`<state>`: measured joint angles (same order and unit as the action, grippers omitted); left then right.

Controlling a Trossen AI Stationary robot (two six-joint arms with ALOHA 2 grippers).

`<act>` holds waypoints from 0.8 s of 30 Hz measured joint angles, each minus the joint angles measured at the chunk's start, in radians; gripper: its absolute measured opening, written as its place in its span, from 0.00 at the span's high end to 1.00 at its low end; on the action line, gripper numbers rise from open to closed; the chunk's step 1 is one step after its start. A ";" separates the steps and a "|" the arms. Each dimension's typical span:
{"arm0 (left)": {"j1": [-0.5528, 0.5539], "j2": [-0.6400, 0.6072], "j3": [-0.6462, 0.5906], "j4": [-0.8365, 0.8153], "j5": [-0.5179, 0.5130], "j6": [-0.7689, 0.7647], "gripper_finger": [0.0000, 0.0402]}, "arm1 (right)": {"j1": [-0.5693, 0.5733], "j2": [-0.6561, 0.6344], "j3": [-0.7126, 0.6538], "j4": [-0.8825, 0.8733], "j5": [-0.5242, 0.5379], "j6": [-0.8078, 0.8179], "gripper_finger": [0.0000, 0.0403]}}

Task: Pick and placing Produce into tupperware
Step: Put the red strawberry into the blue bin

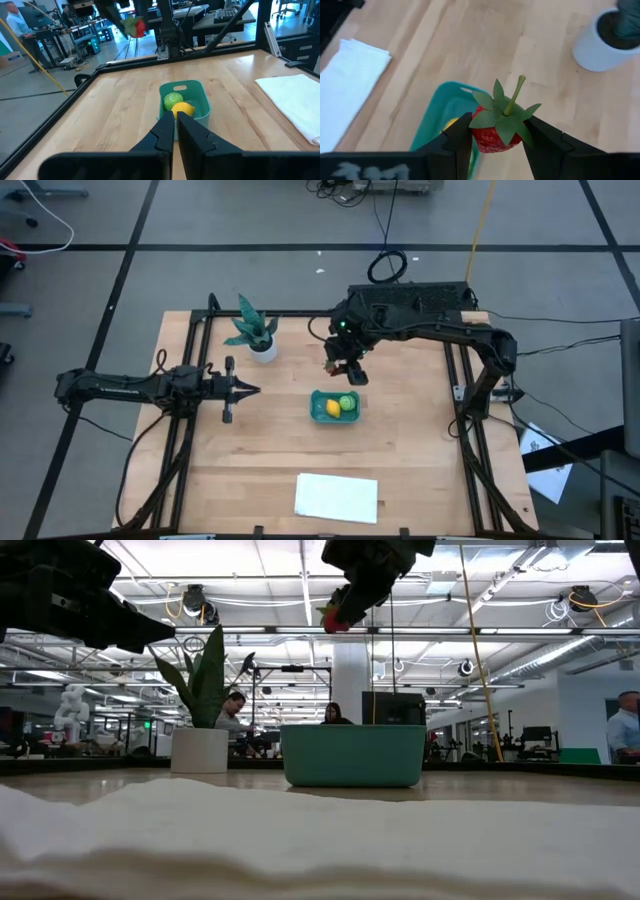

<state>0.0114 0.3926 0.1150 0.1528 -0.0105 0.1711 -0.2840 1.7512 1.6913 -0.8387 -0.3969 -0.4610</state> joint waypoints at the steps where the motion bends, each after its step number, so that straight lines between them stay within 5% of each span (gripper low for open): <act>1: 0.000 0.000 0.000 0.000 0.000 0.000 0.94 | 0.007 0.000 0.000 0.000 0.000 0.003 0.65; 24: 0.000 0.000 0.000 -0.001 0.000 0.000 0.94 | 0.083 0.036 -0.088 0.181 0.001 -0.005 0.65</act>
<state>0.0116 0.3925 0.1150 0.1516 -0.0109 0.1713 -0.2008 1.7871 1.6032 -0.6574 -0.3963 -0.4661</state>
